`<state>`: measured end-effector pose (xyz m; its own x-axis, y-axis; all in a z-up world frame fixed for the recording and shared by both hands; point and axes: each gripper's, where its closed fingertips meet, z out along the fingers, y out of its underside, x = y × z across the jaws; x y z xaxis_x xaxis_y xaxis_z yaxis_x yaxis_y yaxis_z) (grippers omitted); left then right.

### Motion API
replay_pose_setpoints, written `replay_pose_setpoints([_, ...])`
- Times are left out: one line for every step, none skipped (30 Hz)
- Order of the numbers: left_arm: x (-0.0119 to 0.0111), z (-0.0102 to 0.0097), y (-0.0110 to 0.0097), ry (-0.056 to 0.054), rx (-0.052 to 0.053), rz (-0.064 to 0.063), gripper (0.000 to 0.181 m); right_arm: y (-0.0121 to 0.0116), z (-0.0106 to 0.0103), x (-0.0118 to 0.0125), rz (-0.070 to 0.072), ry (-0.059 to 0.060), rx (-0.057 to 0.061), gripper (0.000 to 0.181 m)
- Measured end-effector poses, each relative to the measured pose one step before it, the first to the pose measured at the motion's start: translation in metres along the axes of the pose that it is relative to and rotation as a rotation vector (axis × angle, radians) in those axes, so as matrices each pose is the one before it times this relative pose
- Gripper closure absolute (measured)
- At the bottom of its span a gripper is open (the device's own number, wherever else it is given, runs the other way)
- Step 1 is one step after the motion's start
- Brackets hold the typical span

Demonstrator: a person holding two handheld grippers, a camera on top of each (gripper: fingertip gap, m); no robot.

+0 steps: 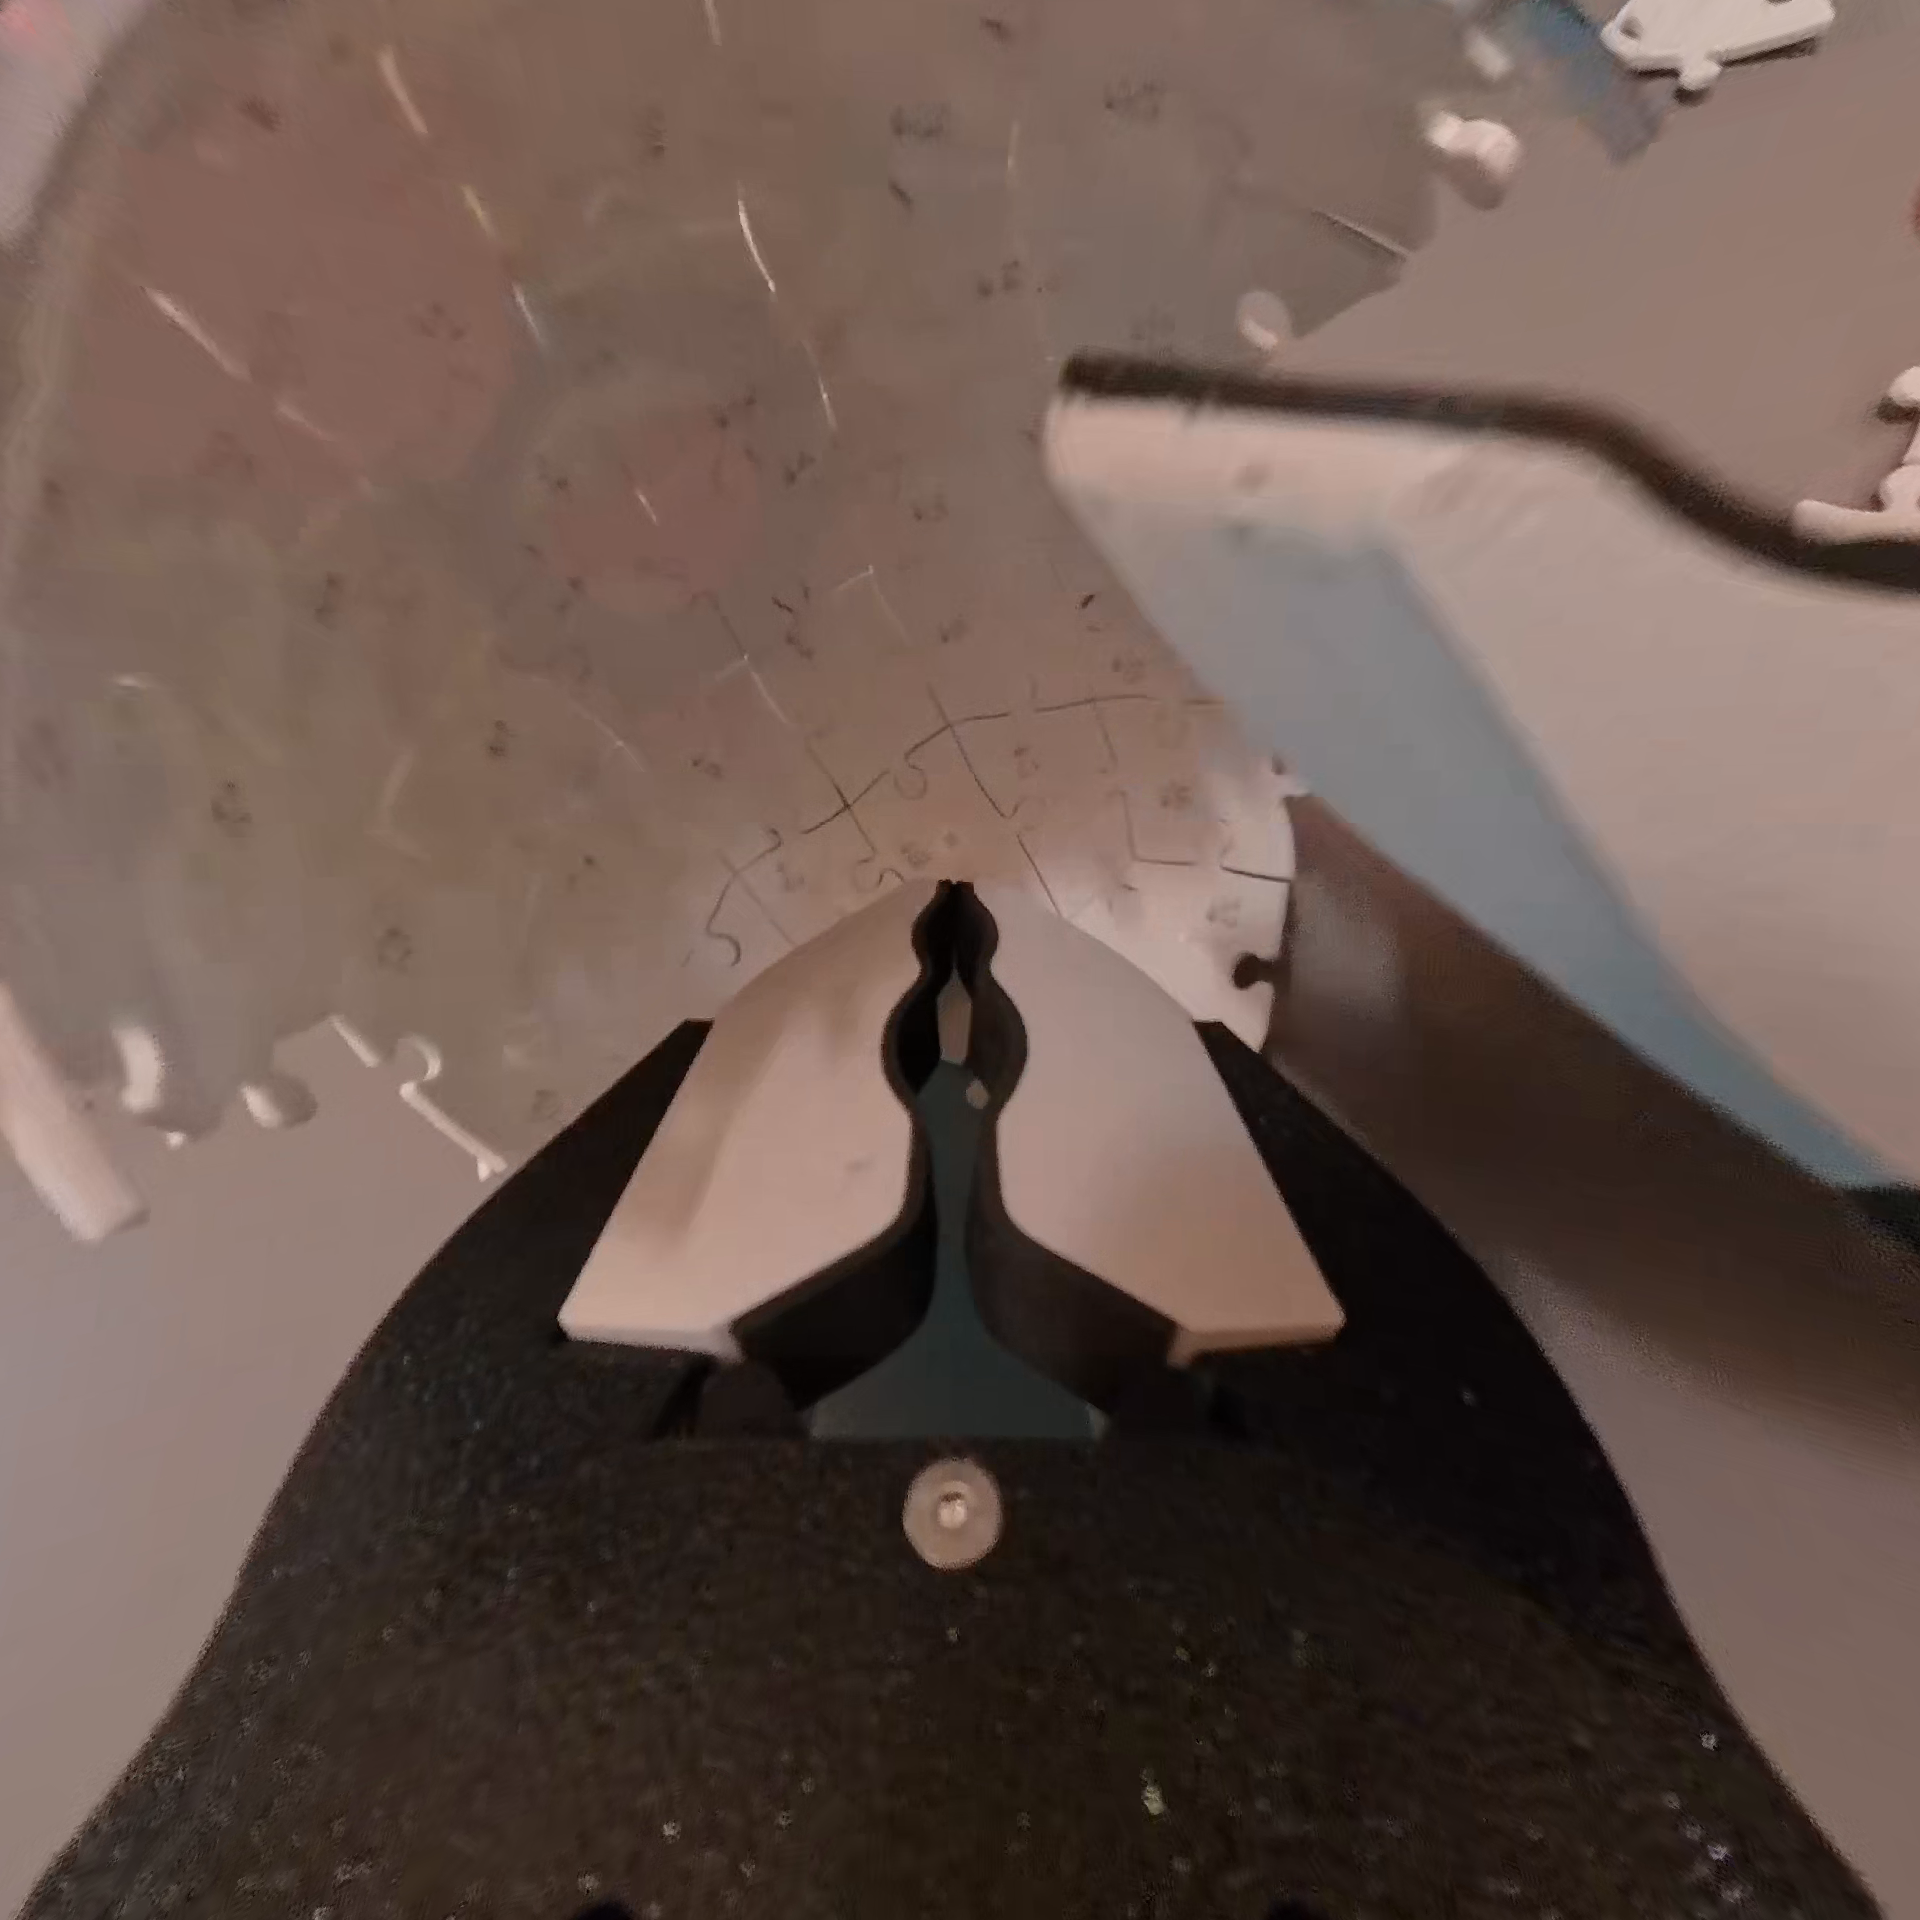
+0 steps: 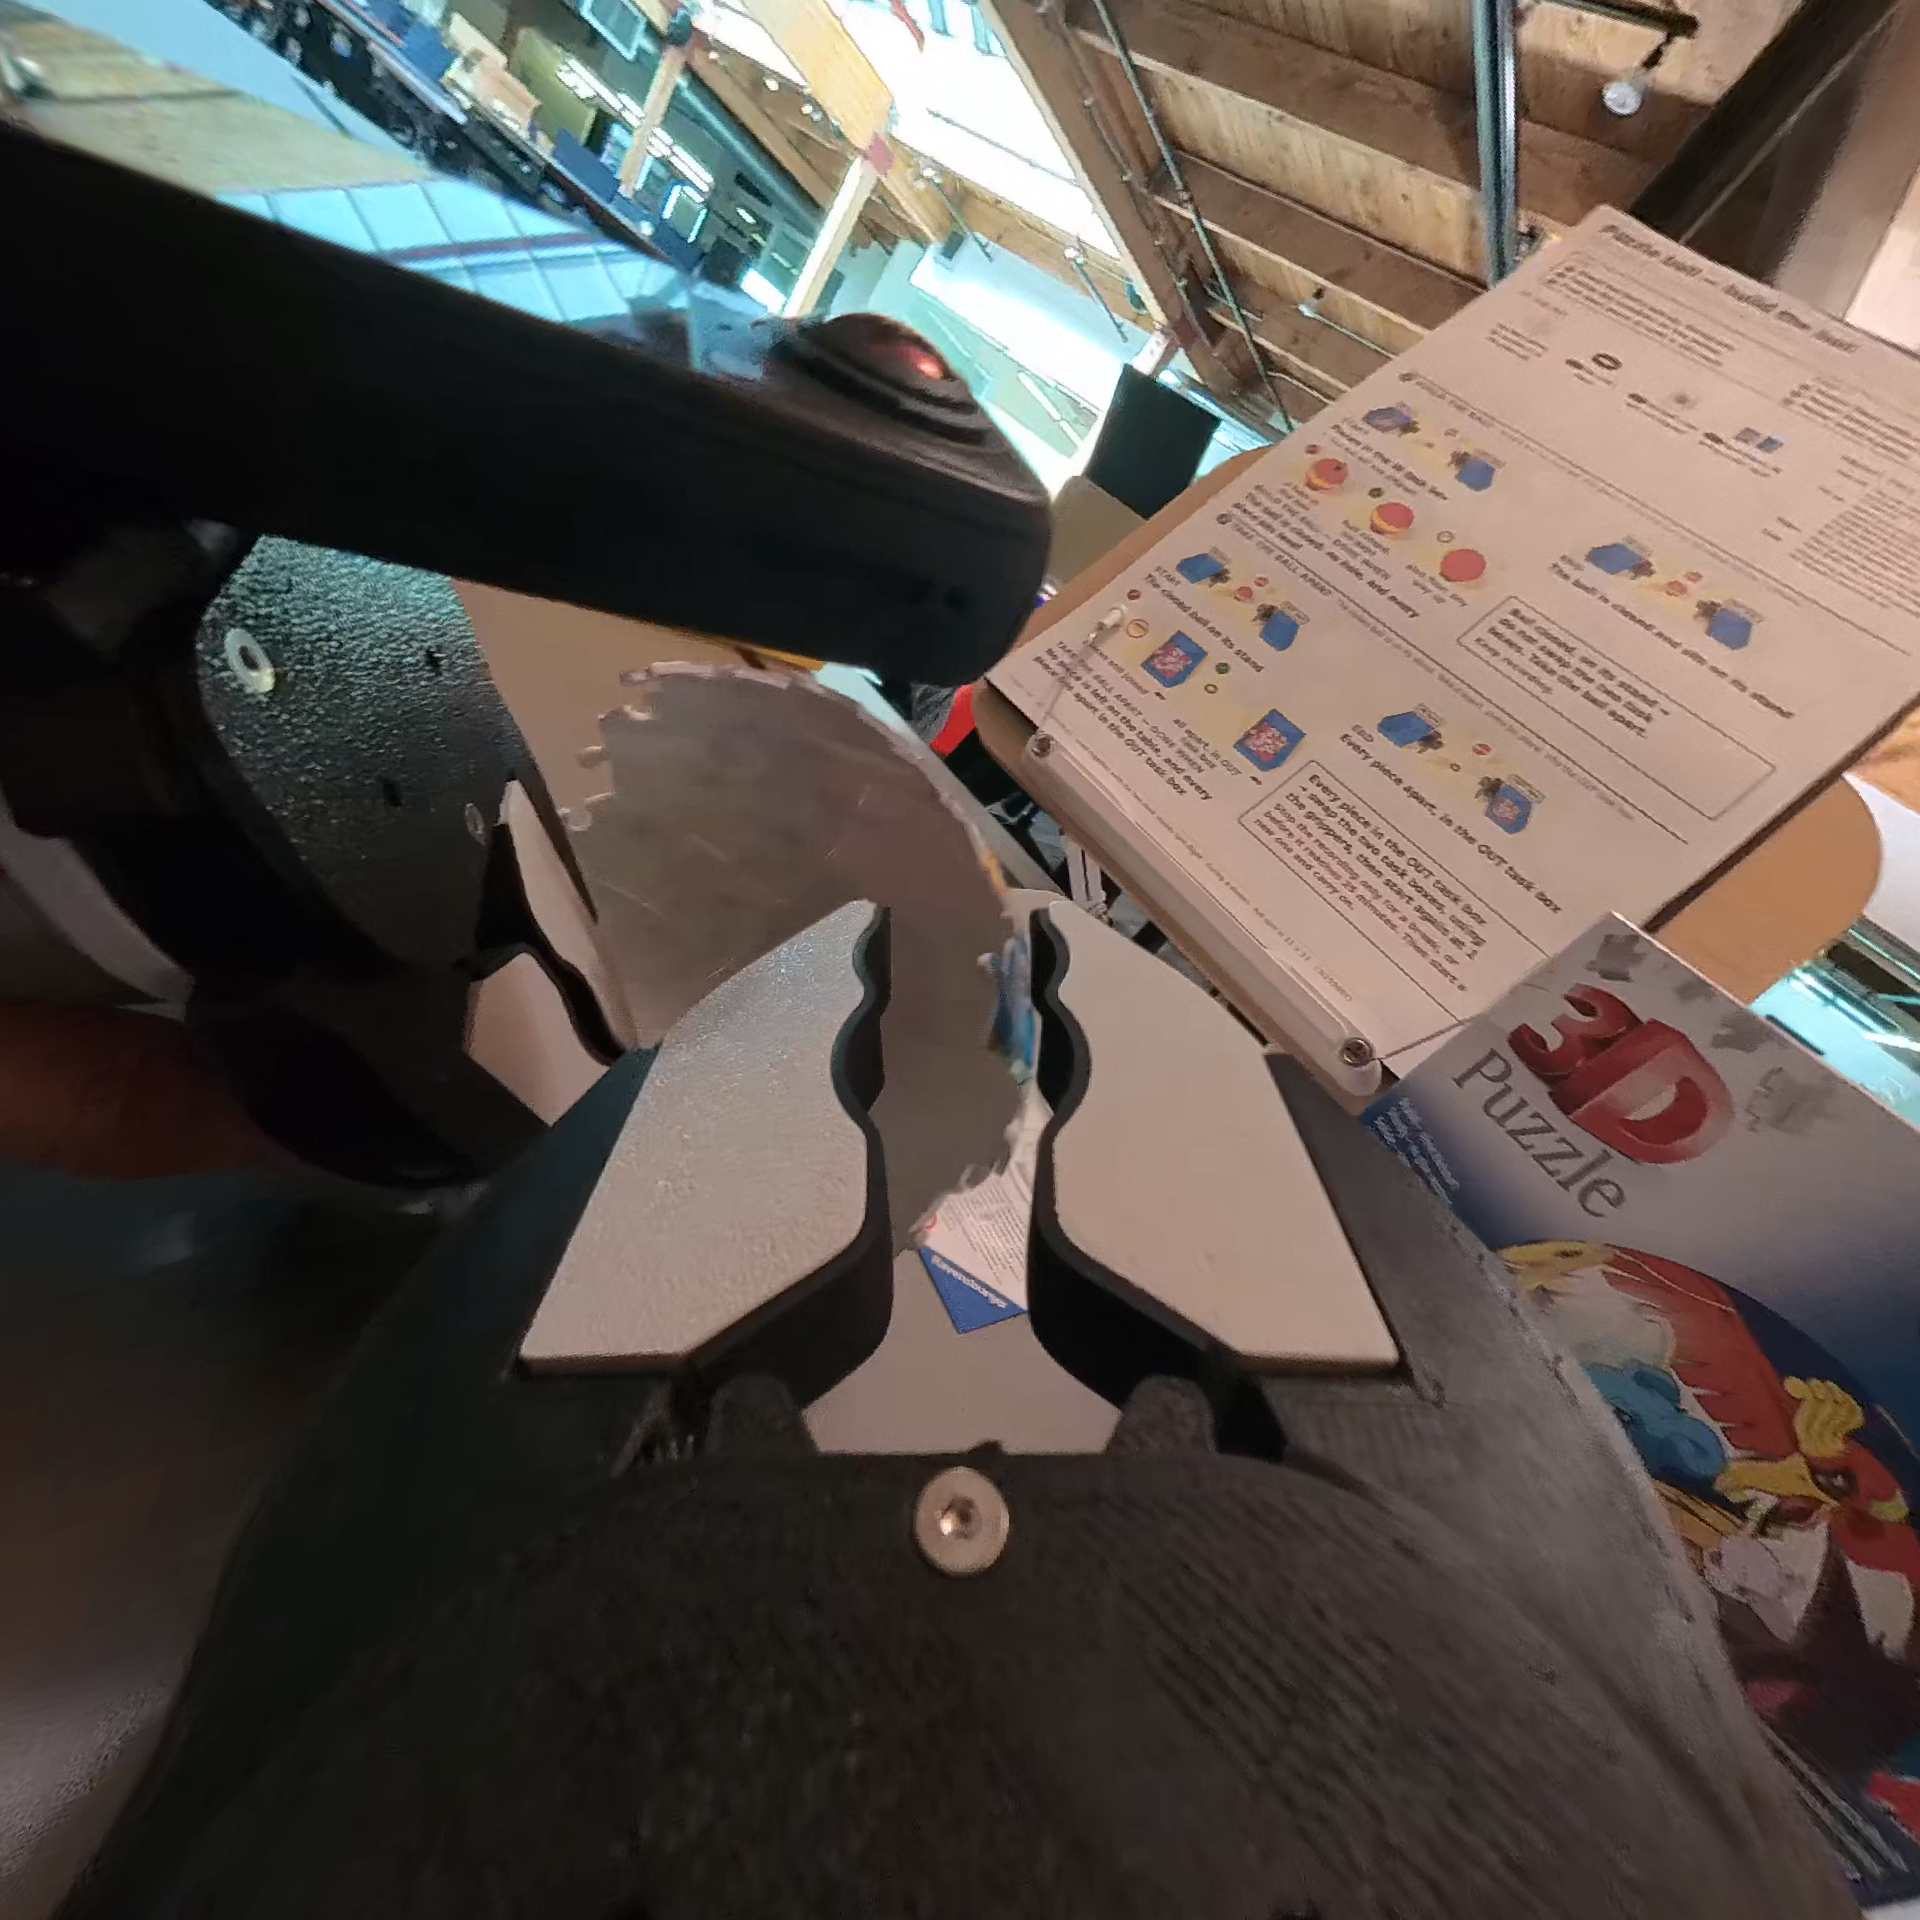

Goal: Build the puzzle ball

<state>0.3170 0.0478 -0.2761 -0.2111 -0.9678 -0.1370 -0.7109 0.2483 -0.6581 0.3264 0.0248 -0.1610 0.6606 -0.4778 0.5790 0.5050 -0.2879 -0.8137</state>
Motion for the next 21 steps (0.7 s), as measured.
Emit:
replay_pose_setpoints([0.00005, 0.0, -0.00005, 0.0014, -0.011, 0.0004, 0.181, 0.00005, -0.00098, 0.00454, 0.0139, 0.0149, 0.0017, 0.155])
replay_pose_setpoints([-0.00004, -0.00008, 0.00002, 0.0071, -0.0091, -0.0053, 0.181, 0.00012, -0.00033, 0.00434, 0.0189, 0.0096, -0.0001, 0.155])
replay_pose_setpoints([0.00005, 0.00003, -0.00002, 0.0099, -0.0061, -0.009, 0.181, 0.0009, 0.00077, 0.00305, 0.0265, -0.0036, -0.0039, 0.154])
replay_pose_setpoints([0.00004, 0.00002, 0.00006, 0.0086, -0.0027, -0.0077, 0.181, 0.00333, 0.00209, 0.00322, 0.0311, -0.0062, -0.0168, 0.15])
replay_pose_setpoints([-0.00005, -0.00002, 0.00005, 0.0041, -0.0014, -0.0024, 0.181, 0.00645, 0.00312, 0.00404, 0.0253, -0.004, -0.0344, 0.145])
replay_pose_setpoints([-0.00001, 0.00008, -0.00009, -0.0004, -0.001, 0.003, 0.181, 0.00651, 0.0035, 0.00255, 0.013, -0.0135, -0.0321, 0.141])
replay_pose_setpoints([-0.00006, -0.00004, 0.00001, -0.0022, -0.0011, 0.005, 0.181, 0.00558, 0.00342, -0.00003, 0.0094, -0.0274, -0.0264, 0.139])
replay_pose_setpoints([0.00002, -0.0001, -0.00003, -0.0017, -0.0017, 0.003, 0.181, 0.00385, 0.00309, -0.0038, 0.0136, -0.048, -0.0153, 0.138])
replay_pose_setpoints([0.00001, 0.00002, -0.00001, -0.0008, -0.002, 0.0046, 0.181, 0.00123, 0.00246, -0.00527, 0.0163, -0.0498, 0.0023, 0.139])
replay_pose_setpoints([-0.00005, 0.00005, 0.00001, 0.0007, -0.0022, 0.0039, 0.181, 0.00076, 0.00199, -0.00176, 0.0093, -0.0209, 0.0051, 0.141])
replay_pose_setpoints([-0.00006, -0.00005, 0.00003, 0.0022, -0.0022, 0.0024, 0.181, 0.00133, 0.00154, -0.00092, -0.0003, -0.0141, -0.0001, 0.147])
replay_pose_setpoints([0.00002, -0.00023, 0.00019, 0.0027, -0.0045, 0.0016, 0.181, 0.00141, 0.00145, -0.00088, -0.004, -0.0108, -0.0024, 0.154])
replay_pose_setpoints([-0.00012, -0.00045, 0.00036, 0.0032, -0.0055, 0.0032, 0.181, 0.00085, 0.00113, -0.00007, -0.0116, 0.0004, -0.0011, 0.157])
replay_pose_setpoints([-0.00008, -0.00016, 0.00028, 0.0046, -0.0034, 0.0015, 0.181, -0.00027, 0.00088, 0.0004, -0.0178, 0.0081, 0.0046, 0.159])
replay_pose_setpoints([-0.00014, -0.00024, 0.0002, 0.0062, -0.0011, -0.0009, 0.181, -0.00076, 0.00029, 0.00099, -0.0208, 0.0157, 0.0055, 0.162])
replay_pose_setpoints([-0.00009, -0.00022, 0.00037, 0.0074, -0.0016, -0.002, 0.181, -0.00036, -0.00001, 0.00132, -0.0295, 0.0232, 0.0, 0.165])
replay_pose_setpoints([0.00003, -0.00036, 0.0004, 0.0081, -0.0023, -0.0025, 0.181, -0.00017, -0.00028, 0.00053, -0.0374, 0.0247, -0.0023, 0.167])
replay_pose_setpoints([-0.00006, -0.00043, 0.0005, 0.0082, -0.0021, -0.0034, 0.181, -0.0007, -0.0002, -0.00001, -0.0399, 0.0253, -0.0002, 0.169])
replay_pose_setpoints([0.00004, -0.00044, 0.00061, 0.0096, 0.0, -0.0065, 0.181, -0.00121, -0.00055, 0.00035, -0.0412, 0.0293, 0.0004, 0.171])
replay_pose_setpoints([0.00037, -0.00041, 0.00041, 0.0117, 0.0033, -0.0075, 0.181, -0.00157, -0.00085, 0.00017, -0.0377, 0.0289, -0.0003, 0.172])
replay_pose_setpoints([0.00016, -0.00028, 0.00033, 0.012, 0.0078, -0.0034, 0.181, -0.00186, -0.00097, -0.00022, -0.0269, 0.0262, -0.0004, 0.174])
